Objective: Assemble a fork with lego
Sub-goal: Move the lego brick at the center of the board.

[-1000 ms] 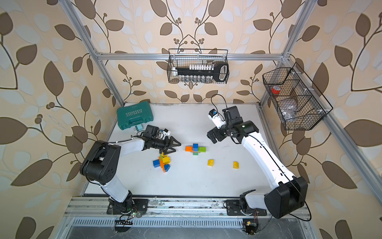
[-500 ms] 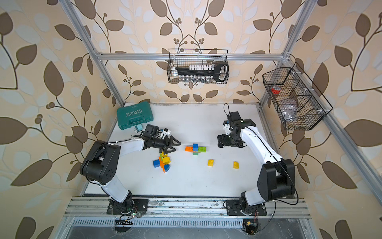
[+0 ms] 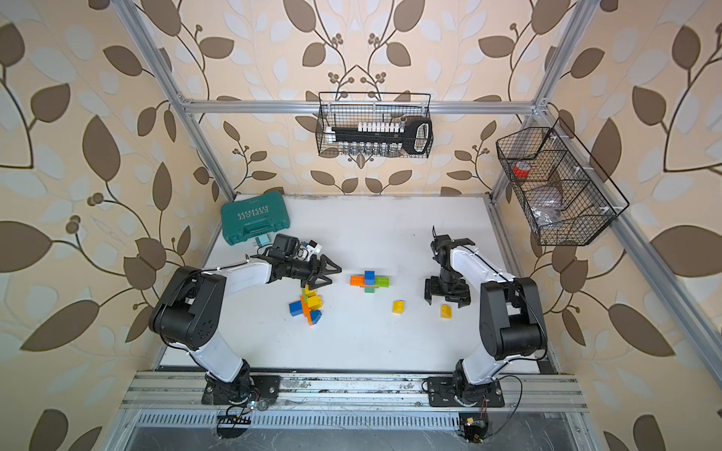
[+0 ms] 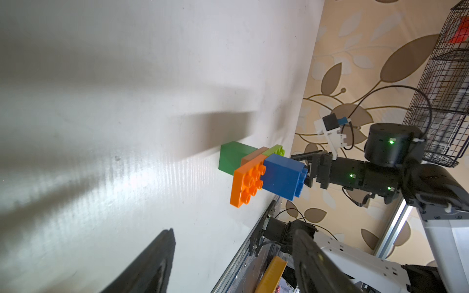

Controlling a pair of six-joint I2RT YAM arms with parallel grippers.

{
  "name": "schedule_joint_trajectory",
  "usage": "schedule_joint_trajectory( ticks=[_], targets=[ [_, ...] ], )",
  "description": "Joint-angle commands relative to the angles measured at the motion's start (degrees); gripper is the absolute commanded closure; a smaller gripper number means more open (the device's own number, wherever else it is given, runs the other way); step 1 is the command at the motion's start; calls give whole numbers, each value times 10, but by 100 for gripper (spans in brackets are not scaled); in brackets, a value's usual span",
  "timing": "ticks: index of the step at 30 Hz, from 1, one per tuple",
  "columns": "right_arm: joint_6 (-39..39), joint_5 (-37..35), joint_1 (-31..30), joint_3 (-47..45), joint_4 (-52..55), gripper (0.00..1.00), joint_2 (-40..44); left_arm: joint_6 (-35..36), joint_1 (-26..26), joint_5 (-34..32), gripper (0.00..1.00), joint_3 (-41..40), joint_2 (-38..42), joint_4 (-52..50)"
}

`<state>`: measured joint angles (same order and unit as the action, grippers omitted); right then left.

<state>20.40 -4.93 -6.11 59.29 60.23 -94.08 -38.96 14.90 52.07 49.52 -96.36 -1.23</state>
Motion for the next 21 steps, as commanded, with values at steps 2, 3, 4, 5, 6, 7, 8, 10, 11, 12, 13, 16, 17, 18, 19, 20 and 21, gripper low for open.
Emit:
schedule_joint_trajectory(
  ticks=[2, 3, 4, 5, 6, 7, 8, 10, 11, 12, 13, 16, 17, 18, 19, 20, 21],
  targets=[
    [27, 12, 6, -27, -35, 20, -20, 4, -6, 13, 24, -1, 20, 11],
    [30, 19, 7, -31, -42, 26, -25, 4, -6, 13, 25, 0, 19, 11],
    [33, 25, 7, -32, -46, 32, -29, 4, -6, 14, 25, 0, 18, 11],
    [36, 36, 7, -34, -49, 37, -34, 4, -7, 15, 25, 1, 18, 11],
    [42, 41, 6, -35, -49, 39, -37, 4, -7, 15, 25, 1, 18, 10],
    [49, 42, 4, -35, -50, 41, -36, 5, -7, 14, 25, 1, 19, 9],
    [55, 44, 1, -37, -53, 44, -33, 5, -7, 13, 25, 1, 19, 8],
    [72, 46, -6, -36, -59, 51, -28, 5, -8, 13, 25, 1, 18, 8],
    [80, 49, -10, -34, -65, 56, -29, 5, -8, 12, 25, 1, 16, 10],
    [86, 53, -13, -32, -72, 61, -31, 3, -8, 13, 25, 1, 14, 11],
    [91, 58, -15, -31, -77, 63, -34, 2, -9, 13, 25, 2, 12, 12],
    [107, 71, -17, -18, -94, 65, -56, 4, -9, 15, 25, 4, 11, 11],
    [111, 72, -18, -12, -100, 65, -61, 5, -10, 14, 25, 5, 12, 8],
    [117, 74, -20, -2, -106, 65, -67, 8, -11, 12, 25, 6, 11, 2],
    [121, 77, -22, 9, -109, 65, -74, 9, -11, 12, 25, 7, 11, 1],
    [126, 81, -25, 22, -111, 65, -82, 10, -12, 12, 25, 8, 9, -1],
    [131, 83, -29, 35, -115, 65, -91, 10, -13, 12, 25, 9, 7, -1]
  ],
)
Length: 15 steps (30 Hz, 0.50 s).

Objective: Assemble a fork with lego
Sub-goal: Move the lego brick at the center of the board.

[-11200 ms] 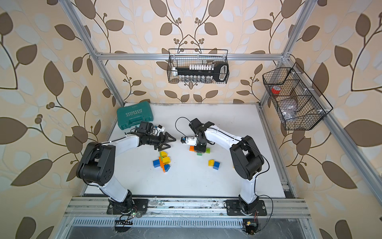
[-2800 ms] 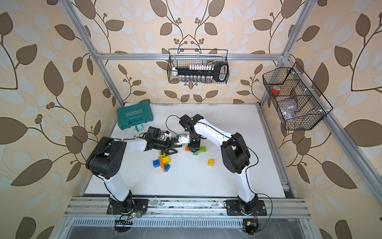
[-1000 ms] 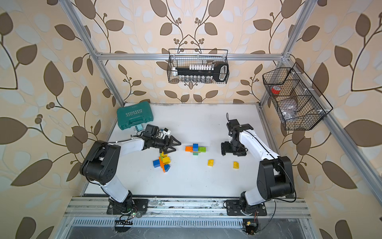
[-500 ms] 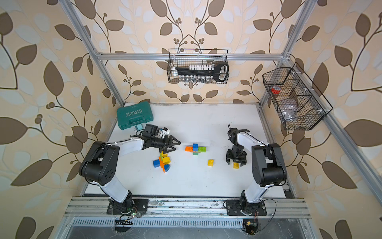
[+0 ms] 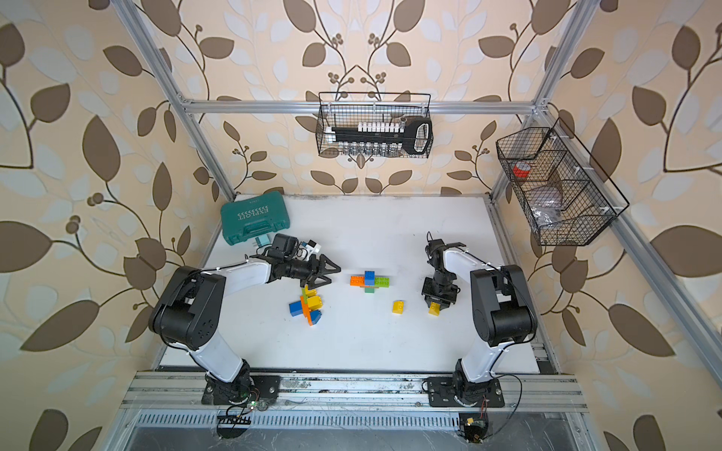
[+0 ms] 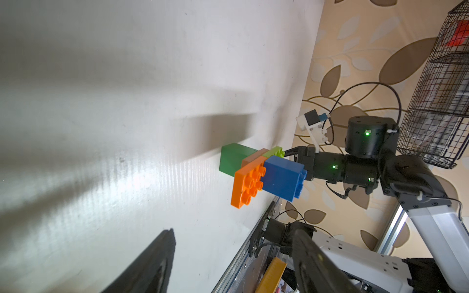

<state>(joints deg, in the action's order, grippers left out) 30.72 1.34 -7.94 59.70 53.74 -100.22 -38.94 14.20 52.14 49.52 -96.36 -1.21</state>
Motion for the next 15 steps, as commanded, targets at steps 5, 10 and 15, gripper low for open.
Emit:
schedule_joint_trajectory(
  ticks=[5, 10, 15],
  targets=[
    [48, 23, -12, 103, -65, 65, -75, 12, -10, 8, 25, 10, 6, -7],
    [36, 44, -13, 178, -50, 61, -124, 22, -13, 3, 25, 19, 4, -25],
    [-38, 24, -21, 206, -24, 41, -114, 30, -16, -3, 25, 22, 4, -37]
  ],
)
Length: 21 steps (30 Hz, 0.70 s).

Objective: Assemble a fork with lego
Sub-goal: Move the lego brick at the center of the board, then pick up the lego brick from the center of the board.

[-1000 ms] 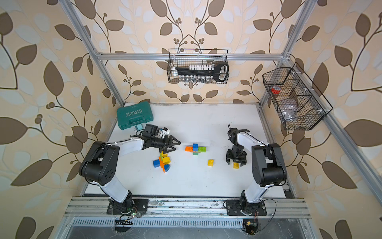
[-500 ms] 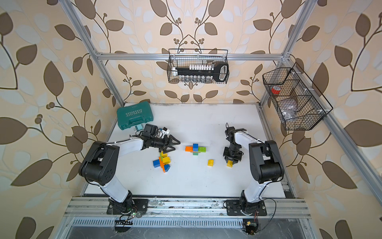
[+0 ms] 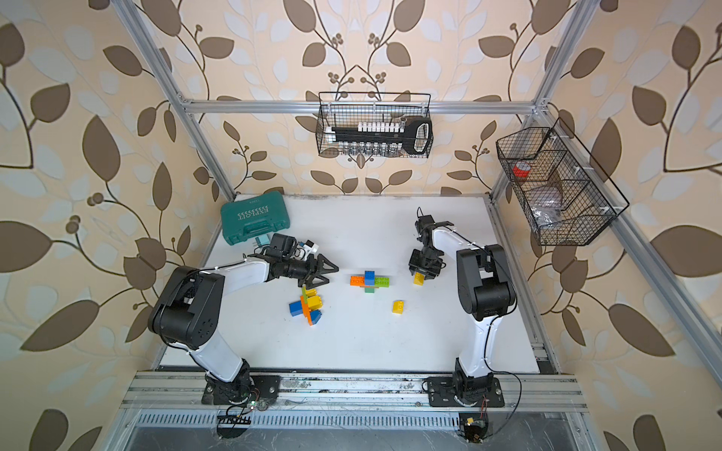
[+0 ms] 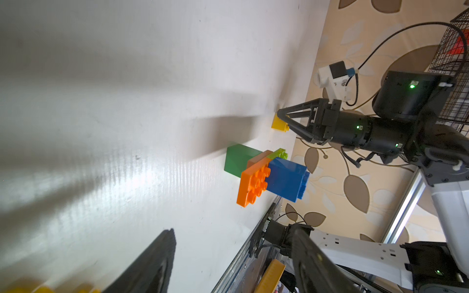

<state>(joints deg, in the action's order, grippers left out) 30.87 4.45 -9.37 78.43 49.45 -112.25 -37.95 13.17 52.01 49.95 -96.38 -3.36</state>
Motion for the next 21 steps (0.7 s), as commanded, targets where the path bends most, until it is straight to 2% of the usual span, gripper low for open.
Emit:
schedule_joint_trajectory(
  ticks=[1, 3, 7, 10, 13, 16, 21],
  targets=[
    [-55, -6, -7, 20, 19, 36, 12, 22, -7, -2, 25, 17, 5, -17],
    [-95, -8, -7, 21, 21, 30, 25, 22, -7, -4, 25, 16, 5, -17],
    [-196, 16, -6, 19, 5, 32, 37, 23, -8, -8, 25, 15, 5, -21],
    [-242, 45, -2, 25, -16, 32, 30, 26, -8, -10, 25, 19, 7, -28],
    [-261, 98, 4, 38, -17, 32, 8, 29, -8, -15, 25, 22, 11, -38],
    [-268, 120, 2, 27, -17, 32, 2, 28, -8, -16, 25, 20, 15, -39],
    [-255, 106, -14, -14, -14, 32, 29, 29, -8, -18, 25, 15, 19, -41]
  ],
)
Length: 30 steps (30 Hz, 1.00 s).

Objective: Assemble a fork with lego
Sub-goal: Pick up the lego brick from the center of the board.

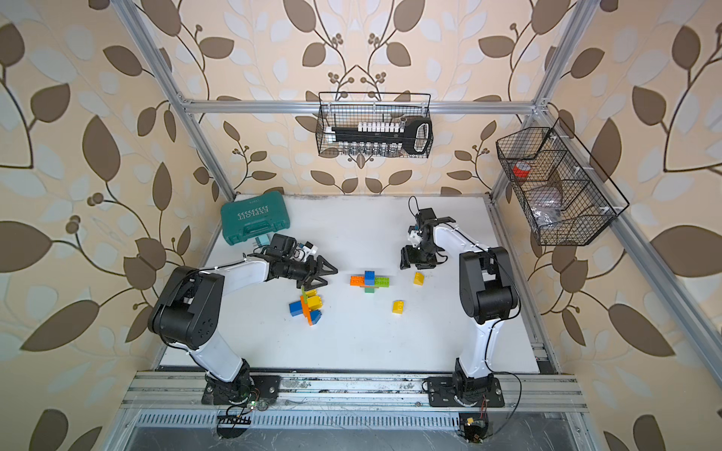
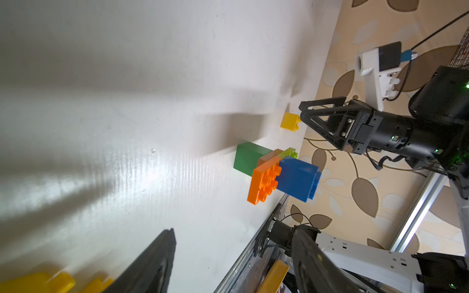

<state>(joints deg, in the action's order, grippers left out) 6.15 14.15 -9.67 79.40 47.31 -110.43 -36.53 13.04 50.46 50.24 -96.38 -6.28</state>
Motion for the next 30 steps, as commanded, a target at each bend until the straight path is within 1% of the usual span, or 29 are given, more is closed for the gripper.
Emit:
schedule_joint_trajectory(
  ticks=[1, 3, 5, 9, 12, 15, 20, 22, 27, 28, 30],
  targets=[
    [-7, 1, -15, -32, 9, 33, 18, 15, -6, -2, 25, 12, 20, -13],
    [2, -29, -22, -50, 12, 33, 35, 18, -6, -2, 25, 13, 22, -15],
    [4, -44, -26, -64, 14, 33, 49, 20, -6, 0, 25, 14, 21, -18],
    [12, -99, -38, -76, 35, 32, 71, 22, -6, 1, 25, 13, 23, -18],
    [-5, -130, -53, -80, 52, 32, 87, 22, -6, 1, 25, 11, 27, -18],
    [-22, -132, -59, -88, 63, 33, 89, 23, -6, 1, 25, 11, 25, -18],
    [-55, -168, -67, -93, 60, 35, 68, 23, -6, 6, 25, 14, 19, -19],
    [-74, -168, -67, -88, 53, 36, 64, 27, -6, 7, 25, 16, 17, -25],
    [-99, -130, -75, -86, 44, 41, 53, 38, -6, 6, 25, 23, 12, -41],
    [-99, -135, -80, -90, 44, 42, 51, 38, -6, 6, 25, 23, 12, -41],
    [-97, -150, -92, -104, 41, 46, 48, 38, -6, 6, 25, 24, 10, -40]
  ],
)
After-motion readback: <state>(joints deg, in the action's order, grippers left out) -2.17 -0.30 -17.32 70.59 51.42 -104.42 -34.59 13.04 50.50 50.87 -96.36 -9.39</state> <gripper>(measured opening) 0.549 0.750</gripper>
